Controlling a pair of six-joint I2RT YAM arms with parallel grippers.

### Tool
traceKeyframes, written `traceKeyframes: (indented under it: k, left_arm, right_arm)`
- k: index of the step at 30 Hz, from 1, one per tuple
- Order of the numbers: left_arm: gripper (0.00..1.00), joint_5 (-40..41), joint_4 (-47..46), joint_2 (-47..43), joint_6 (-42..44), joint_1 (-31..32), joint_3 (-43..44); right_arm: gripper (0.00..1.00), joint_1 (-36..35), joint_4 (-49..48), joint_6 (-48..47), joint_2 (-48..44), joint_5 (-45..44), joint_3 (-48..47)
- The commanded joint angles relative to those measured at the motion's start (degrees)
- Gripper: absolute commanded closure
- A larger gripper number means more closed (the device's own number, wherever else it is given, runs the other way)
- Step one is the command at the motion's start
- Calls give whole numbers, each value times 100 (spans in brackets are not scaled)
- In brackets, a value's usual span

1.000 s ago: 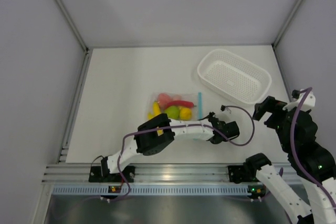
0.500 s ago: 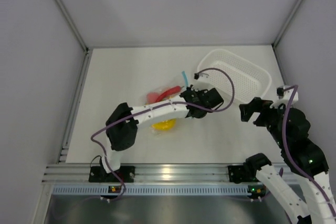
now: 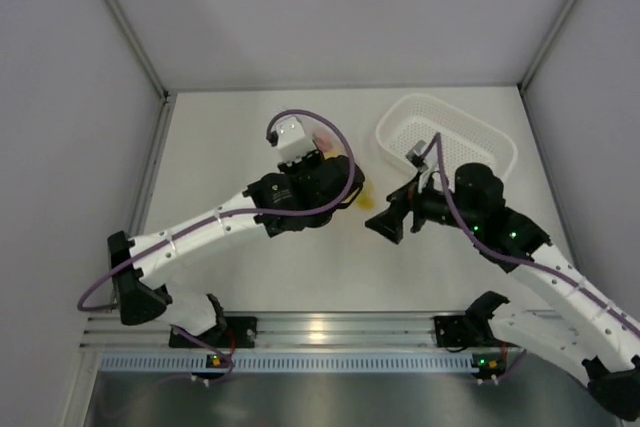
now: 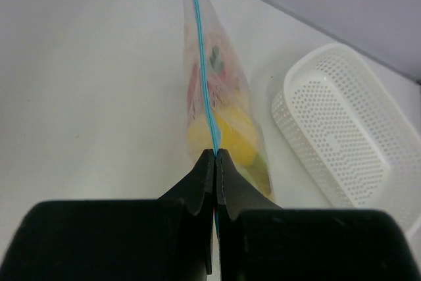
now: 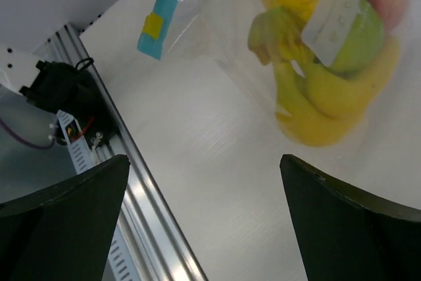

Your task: Open the zip-top bag and remove the fake food

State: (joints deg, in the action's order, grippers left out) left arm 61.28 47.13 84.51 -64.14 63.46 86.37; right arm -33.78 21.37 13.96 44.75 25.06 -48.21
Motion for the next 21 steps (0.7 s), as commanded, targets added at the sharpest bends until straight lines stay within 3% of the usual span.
traceKeyframes:
  k: [1, 2, 5, 7, 14, 21]
  left_arm:
    - [100, 289, -11, -618, -1511, -9, -653]
    - [100, 254, -11, -724, -1749, -9, -787]
    - [100, 43, -20, -1032, -2837, 0, -1279]
    - [100, -72, -20, -1190, -3156, 8, -1455]
    - [100, -177, -20, -1464, -4044, 8, -1887]
    - [100, -265, -20, -1446, -4045, 8, -1737]
  right_arm:
    - [1, -1198, -809, -972, 331, -979, -365]
    - [0, -1749, -914, -1122, 515, -1264, -374]
    - [5, -2464, -1695, -1342, 666, -2372, -85]
    - [8, -2615, -2674, -1343, 640, -2836, 379]
    - [19, -2748, -4200, -1299, 1008, -2743, 936]
    - [30, -2766, -4878, -1343, 1545, -2902, 954]
